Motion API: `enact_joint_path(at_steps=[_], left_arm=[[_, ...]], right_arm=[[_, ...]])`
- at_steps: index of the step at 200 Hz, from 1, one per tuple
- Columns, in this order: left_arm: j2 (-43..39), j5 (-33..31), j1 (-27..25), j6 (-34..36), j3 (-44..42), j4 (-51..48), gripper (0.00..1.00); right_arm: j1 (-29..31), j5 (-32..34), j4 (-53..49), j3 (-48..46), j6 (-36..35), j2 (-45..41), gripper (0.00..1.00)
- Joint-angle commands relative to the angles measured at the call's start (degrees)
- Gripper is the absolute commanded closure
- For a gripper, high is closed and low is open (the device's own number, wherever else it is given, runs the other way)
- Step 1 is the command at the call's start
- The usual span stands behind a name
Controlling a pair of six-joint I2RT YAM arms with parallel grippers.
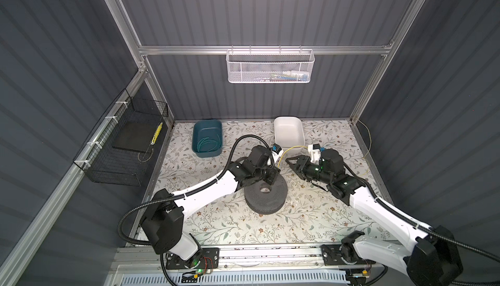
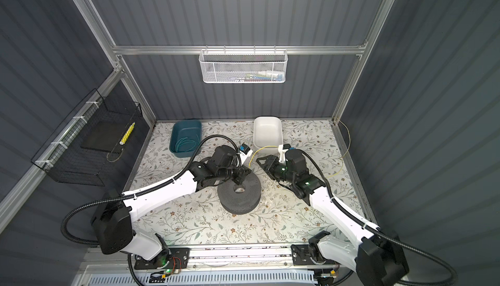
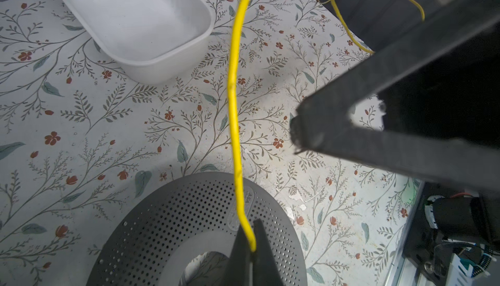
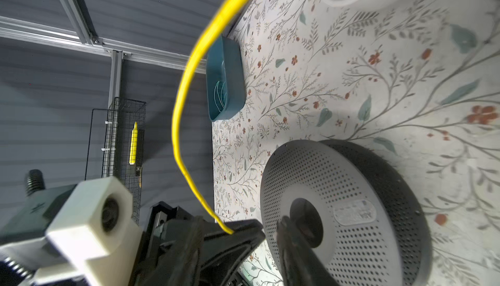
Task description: Wrap the cables
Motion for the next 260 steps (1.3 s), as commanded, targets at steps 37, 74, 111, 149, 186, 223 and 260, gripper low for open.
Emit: enact_joint_path(at_steps=[37, 74, 111, 149, 186, 223, 260], left_arm=[[-2.7, 0.7, 0.3, -0.9, -1.7, 0.8, 1.0], [-2.9, 0.4, 0.3, -0.5, -2.0, 0.7, 1.0], [-2.2, -0.2, 0.4, -0.3, -1.6, 0.2, 1.0], [-0.9, 2.3, 0.5, -0.7, -1.2, 1.2, 1.0], [-1.9, 2.2, 0.5, -0.3, -1.3, 0.8, 1.0], [-2.3, 1.4, 0.8, -0.2, -1.3, -0.1, 1.0], [-2.9, 1.3, 1.4, 0.4, -1.6, -0.5, 1.0]], right_arm=[[1.8, 0.7, 11.9, 3.1, 4.3, 7.0, 0.54], [2.0, 0.8, 10.7, 2.5, 1.4, 5.1, 0.62], [2.1, 3.9, 6.1, 1.9, -1.3, 2.3, 0.67], [2.2, 5.8, 3.1, 5.4, -5.0, 3.2, 0.61], [1.8, 2.6, 4.9, 8.5, -5.1, 9.2, 0.66], [2.6, 2.0, 6.0, 8.4, -4.6, 9.9, 0.98], [2.6, 4.0, 3.2, 5.7, -6.6, 6.0, 1.0]])
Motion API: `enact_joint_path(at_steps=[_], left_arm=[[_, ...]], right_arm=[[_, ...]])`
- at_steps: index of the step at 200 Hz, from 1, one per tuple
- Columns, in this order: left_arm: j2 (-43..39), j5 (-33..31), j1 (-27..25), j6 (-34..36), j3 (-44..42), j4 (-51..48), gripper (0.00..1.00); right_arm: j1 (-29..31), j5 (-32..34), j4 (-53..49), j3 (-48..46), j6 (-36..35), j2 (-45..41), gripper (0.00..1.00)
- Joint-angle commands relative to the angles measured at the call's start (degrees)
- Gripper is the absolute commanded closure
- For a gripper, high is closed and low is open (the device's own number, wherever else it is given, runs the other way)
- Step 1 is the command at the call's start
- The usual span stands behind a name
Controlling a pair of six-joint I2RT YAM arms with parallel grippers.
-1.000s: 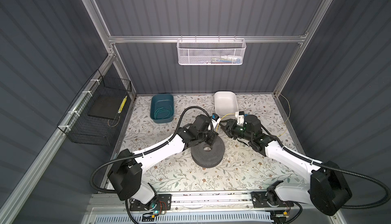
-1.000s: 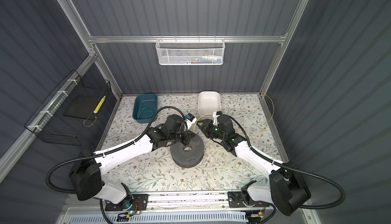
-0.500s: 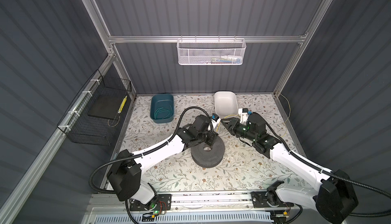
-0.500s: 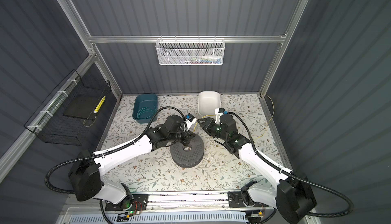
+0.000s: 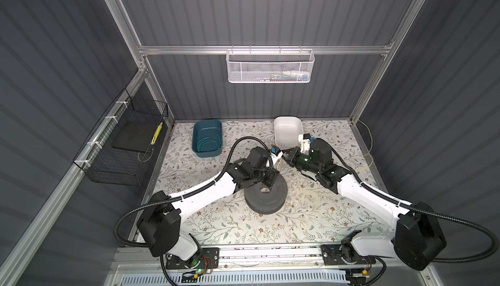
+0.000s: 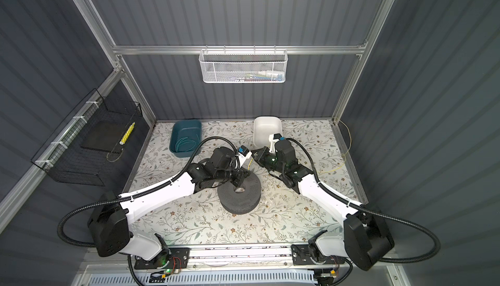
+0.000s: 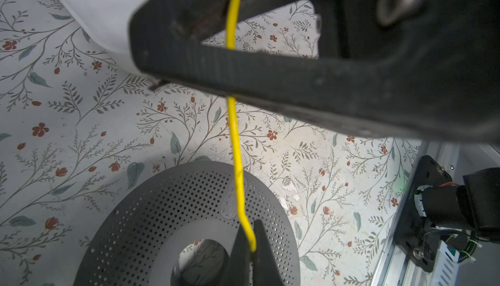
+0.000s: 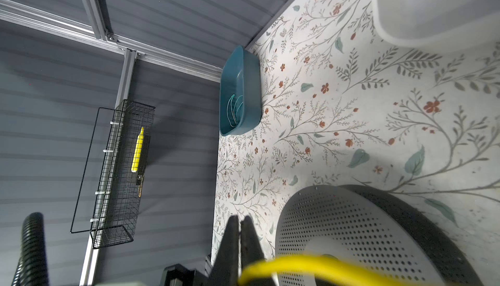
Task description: Wrap the cables
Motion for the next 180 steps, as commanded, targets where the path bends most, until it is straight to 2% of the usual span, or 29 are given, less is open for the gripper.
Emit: enact_joint_path(at_steps=[1, 19, 25, 39, 46, 64, 79, 94, 114, 130, 155, 180], left_arm=[[-1.5, -0.1, 0.9, 0.8, -0.1, -0.2, 1.0], [-2.4, -0.5, 1.1, 1.3, -0.7, -0.7, 0.99], [-2.9, -0.6, 1.2, 1.5, -1.0, -1.0, 0.9], [-4.6, -1.3, 1.2, 1.6, -2.3, -1.5, 0.54], [-6.2, -2.2, 1.2, 1.4, -3.5, -1.4, 0.44], [-12.3, -6.6, 2.0, -0.4, -8.8, -0.1, 0.34], [-19.1, -9.5, 4.0, -5.1, -15.6, 2.3, 0.24], [-25.0, -5.8, 10.3, -11.7, -23.7, 5.9, 0.2], [-27.5, 6.9, 21.2, -20.2, -31.7, 11.8, 0.19], [-25.1, 18.3, 26.6, -26.0, -36.1, 20.0, 0.19], [-15.9, 31.7, 30.6, -34.3, -40.4, 36.1, 0.23], [-9.0, 35.2, 31.1, -37.9, -41.8, 45.6, 0.29]], right_arm=[[0.2, 0.9, -2.3, -1.6, -2.2, -2.9, 1.0], [0.0, 2.1, -3.8, -2.3, -3.6, -4.8, 1.0], [0.0, 2.4, -4.0, -2.4, -4.2, -5.3, 1.0], [-0.3, 2.8, -5.5, -1.9, -5.8, -6.1, 1.0], [-0.4, 3.0, -5.9, -1.9, -6.5, -6.6, 1.0], [-1.1, 3.2, -5.5, -2.5, -7.7, -7.5, 1.0], [-1.4, 2.7, -4.8, -3.3, -8.3, -8.1, 1.0], [-1.5, 2.0, -3.6, -4.4, -8.8, -8.5, 1.0], [-1.7, 1.2, -2.9, -5.0, -9.1, -8.3, 1.0], [-1.9, -0.1, -2.1, -5.0, -9.2, -7.9, 1.0], [-2.2, -1.1, -1.5, -5.3, -9.4, -7.9, 1.0], [-2.7, -1.0, -1.4, -6.5, -9.1, -8.7, 1.0]])
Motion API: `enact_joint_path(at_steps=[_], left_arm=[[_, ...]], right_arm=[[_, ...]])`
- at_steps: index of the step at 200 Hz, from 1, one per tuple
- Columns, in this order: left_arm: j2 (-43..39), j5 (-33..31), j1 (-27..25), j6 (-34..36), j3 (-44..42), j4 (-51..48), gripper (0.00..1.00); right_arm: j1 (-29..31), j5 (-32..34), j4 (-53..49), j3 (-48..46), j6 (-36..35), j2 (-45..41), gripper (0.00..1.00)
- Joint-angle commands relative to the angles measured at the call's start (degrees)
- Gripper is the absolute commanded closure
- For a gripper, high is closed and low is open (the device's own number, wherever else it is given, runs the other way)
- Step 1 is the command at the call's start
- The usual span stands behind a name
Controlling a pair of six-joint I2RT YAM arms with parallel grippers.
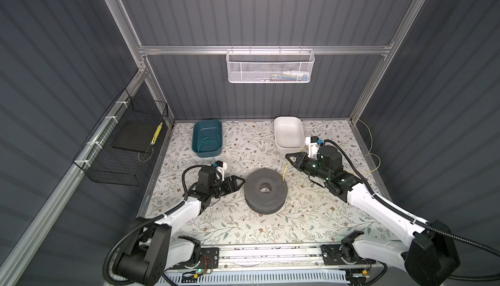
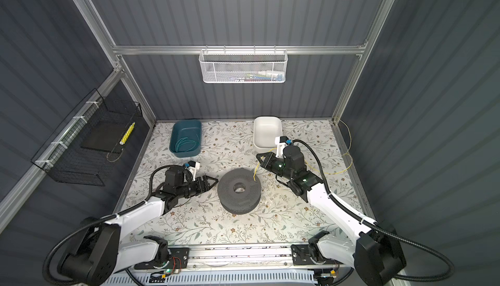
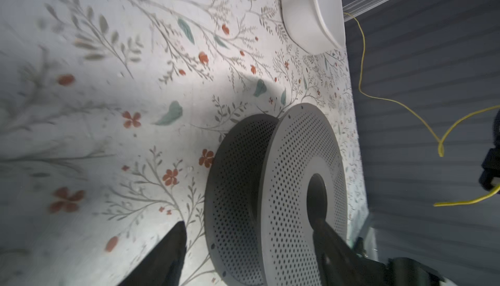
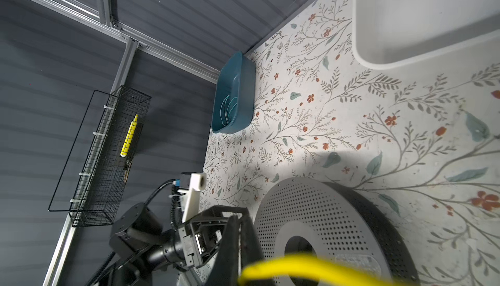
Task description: Wrap the cables
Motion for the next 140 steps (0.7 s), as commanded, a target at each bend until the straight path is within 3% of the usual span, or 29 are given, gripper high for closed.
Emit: enact_joint_path(at_steps=[1, 36, 72, 140], left_arm=[[4.3, 11.2, 0.4, -7.7, -1.0, 15.6, 0.29], [9.2, 13.5, 0.4, -10.0, -1.2, 21.5, 0.39], [9.1, 11.9, 0.3, -4.1, 0.8, 10.5, 0.46], [9.2, 12.2, -2.4, -1.1, 1.4, 7.0, 0.52]], right_arm=[[-0.6, -0.9, 1.0, -1.6, -1.2, -0.8, 1.0], [-0.8, -0.9, 0.7, -1.8, -1.1, -1.0, 1.0], [-0.9, -0.9, 0.9, -1.8, -1.1, -0.8, 1.0], [-1.0, -0.9, 0.5, -1.4, -0.9, -0.8, 1.0]])
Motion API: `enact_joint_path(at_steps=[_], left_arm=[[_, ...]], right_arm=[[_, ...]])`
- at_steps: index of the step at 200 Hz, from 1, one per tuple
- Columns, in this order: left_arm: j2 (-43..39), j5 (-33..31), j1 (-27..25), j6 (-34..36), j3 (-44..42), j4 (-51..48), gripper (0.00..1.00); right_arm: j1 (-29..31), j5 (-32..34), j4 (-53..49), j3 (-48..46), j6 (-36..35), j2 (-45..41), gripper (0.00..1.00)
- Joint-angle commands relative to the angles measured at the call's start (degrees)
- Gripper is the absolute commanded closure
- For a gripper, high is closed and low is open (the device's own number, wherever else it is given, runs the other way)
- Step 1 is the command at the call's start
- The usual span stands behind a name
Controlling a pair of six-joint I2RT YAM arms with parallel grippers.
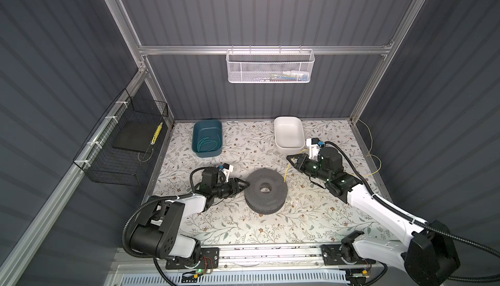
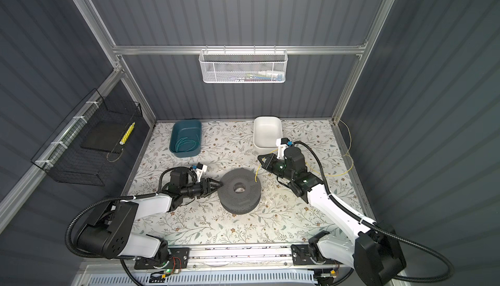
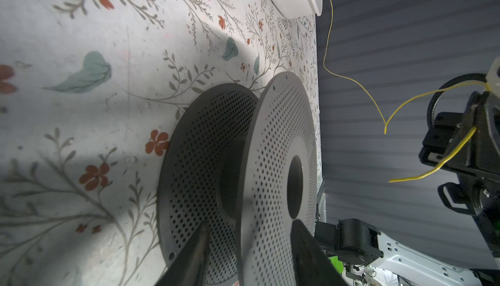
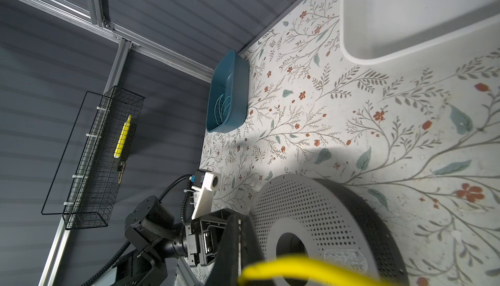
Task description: Wrap the cables
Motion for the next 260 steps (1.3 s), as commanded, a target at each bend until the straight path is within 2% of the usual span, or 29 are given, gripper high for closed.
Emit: enact_joint_path(at_steps=[1, 14, 29, 53, 79, 105, 133, 151, 170, 182, 212, 232, 260], left_arm=[[0.2, 1.5, -1.8, 3.3, 2.0, -3.4, 0.52], [0.6, 1.8, -2.6, 3.3, 2.1, -2.6, 0.58], [1.0, 1.5, -2.8, 3.4, 2.5, -2.6, 0.72], [0.7, 0.5, -2.8, 4.2, 3.5, -3.9, 0.86], [-1.9, -1.2, -2.8, 7.1, 7.6, -11.5, 1.0], [-6.4, -4.8, -2.9, 9.8, 12.5, -20.8, 1.0], [-10.7, -10.2, -3.9, 9.8, 17.7, -27.5, 1.0], [-13.0, -18.0, -7.6, 10.2, 22.0, -32.1, 1.0], [-13.0, -29.4, -12.4, 9.8, 28.1, -37.3, 1.0], [-11.4, -35.5, -15.1, 9.3, 32.3, -40.9, 1.0], [-6.1, -57.7, -25.0, 9.3, 39.9, -46.4, 1.0], [-1.4, -68.5, -29.7, 8.3, 45.0, -49.4, 1.0], [2.9, -79.7, -36.2, 7.7, 48.7, -49.7, 1.0]], right_arm=[[-0.2, -0.6, 0.4, 0.0, -0.9, -0.7, 1.0], [-0.2, -0.2, 0.2, -0.4, -0.9, -1.1, 1.0], [-0.2, 0.2, -0.2, -0.5, -1.0, -1.5, 1.0], [-0.3, 0.7, -1.2, -0.3, -1.2, -1.8, 1.0], [-0.4, 1.7, -2.5, -0.6, -1.9, -5.2, 1.0], [-1.0, 1.8, -3.1, -0.9, -2.0, -7.0, 1.0], [-2.2, 1.4, -3.4, -1.4, -2.0, -8.9, 1.0], [-3.0, 1.1, -3.6, -1.8, -2.0, -10.1, 1.0], [-3.8, 0.5, -3.4, -2.1, -1.9, -10.9, 1.0], [-4.2, 0.3, -3.1, -2.4, -1.9, -11.3, 1.0], [-5.0, -0.5, -2.7, -2.6, -1.7, -11.7, 1.0], [-5.5, -0.6, -3.0, -2.6, -1.8, -11.9, 1.0], [-6.0, -0.6, -3.4, -2.9, -1.8, -12.6, 1.0]])
